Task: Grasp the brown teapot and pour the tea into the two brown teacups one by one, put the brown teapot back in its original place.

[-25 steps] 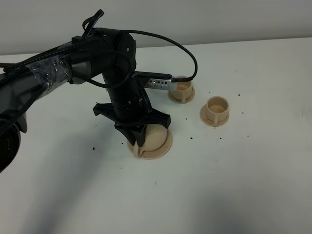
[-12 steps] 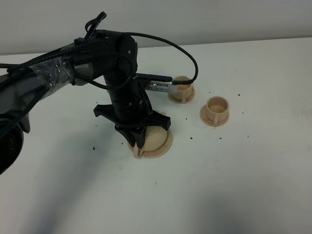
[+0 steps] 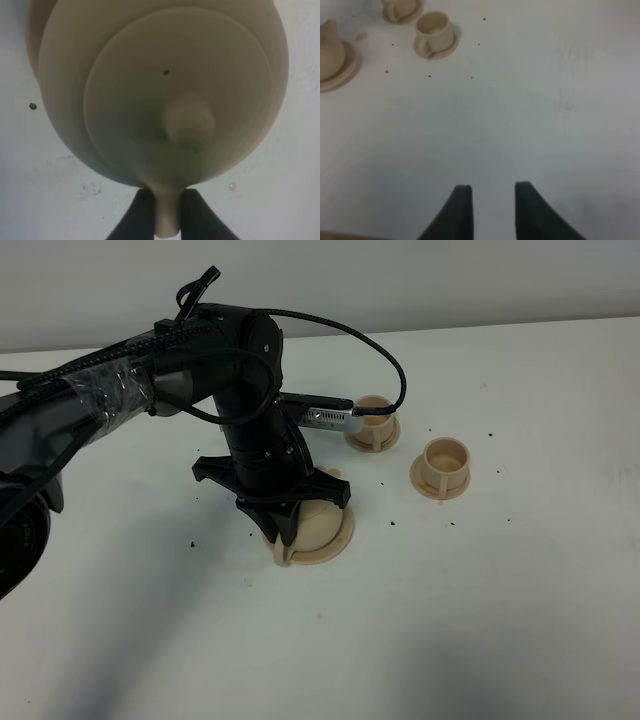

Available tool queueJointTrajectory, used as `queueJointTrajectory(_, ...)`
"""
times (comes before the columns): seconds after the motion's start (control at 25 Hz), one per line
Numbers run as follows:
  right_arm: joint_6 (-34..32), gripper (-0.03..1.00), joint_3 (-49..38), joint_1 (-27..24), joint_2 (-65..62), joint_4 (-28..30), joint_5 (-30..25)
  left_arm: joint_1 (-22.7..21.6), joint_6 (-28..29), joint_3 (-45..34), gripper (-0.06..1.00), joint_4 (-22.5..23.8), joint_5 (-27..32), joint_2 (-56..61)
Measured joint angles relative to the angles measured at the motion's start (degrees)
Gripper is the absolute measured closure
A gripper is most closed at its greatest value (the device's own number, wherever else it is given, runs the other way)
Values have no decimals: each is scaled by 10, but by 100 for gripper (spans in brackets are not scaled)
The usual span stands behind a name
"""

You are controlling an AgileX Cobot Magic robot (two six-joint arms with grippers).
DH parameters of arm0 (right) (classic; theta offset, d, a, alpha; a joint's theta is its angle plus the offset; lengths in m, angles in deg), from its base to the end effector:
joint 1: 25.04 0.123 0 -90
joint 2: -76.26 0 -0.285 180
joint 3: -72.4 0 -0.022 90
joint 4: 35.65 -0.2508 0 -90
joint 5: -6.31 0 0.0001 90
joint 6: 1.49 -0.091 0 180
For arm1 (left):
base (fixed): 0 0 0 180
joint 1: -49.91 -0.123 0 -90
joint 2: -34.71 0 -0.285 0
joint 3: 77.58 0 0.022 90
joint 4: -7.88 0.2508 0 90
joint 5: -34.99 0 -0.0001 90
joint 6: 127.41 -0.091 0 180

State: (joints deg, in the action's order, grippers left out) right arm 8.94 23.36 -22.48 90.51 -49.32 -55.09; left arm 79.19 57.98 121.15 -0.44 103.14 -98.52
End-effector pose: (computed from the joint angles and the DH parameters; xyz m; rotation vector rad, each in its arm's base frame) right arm 0.0108 0.0194 0.2757 -0.2392 2.1438 0.2136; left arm 0.3679 -0.2203 0.1566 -0.5461 -3.0036 0.1738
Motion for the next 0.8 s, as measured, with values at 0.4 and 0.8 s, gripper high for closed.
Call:
queueJointTrajectory(0.4, 0, 73, 0, 0, 0, 0, 0, 0, 9, 0, 62, 1, 0, -2)
queueJointTrajectory(0.8, 0, 73, 0, 0, 0, 0, 0, 0, 9, 0, 62, -1, 1, -3)
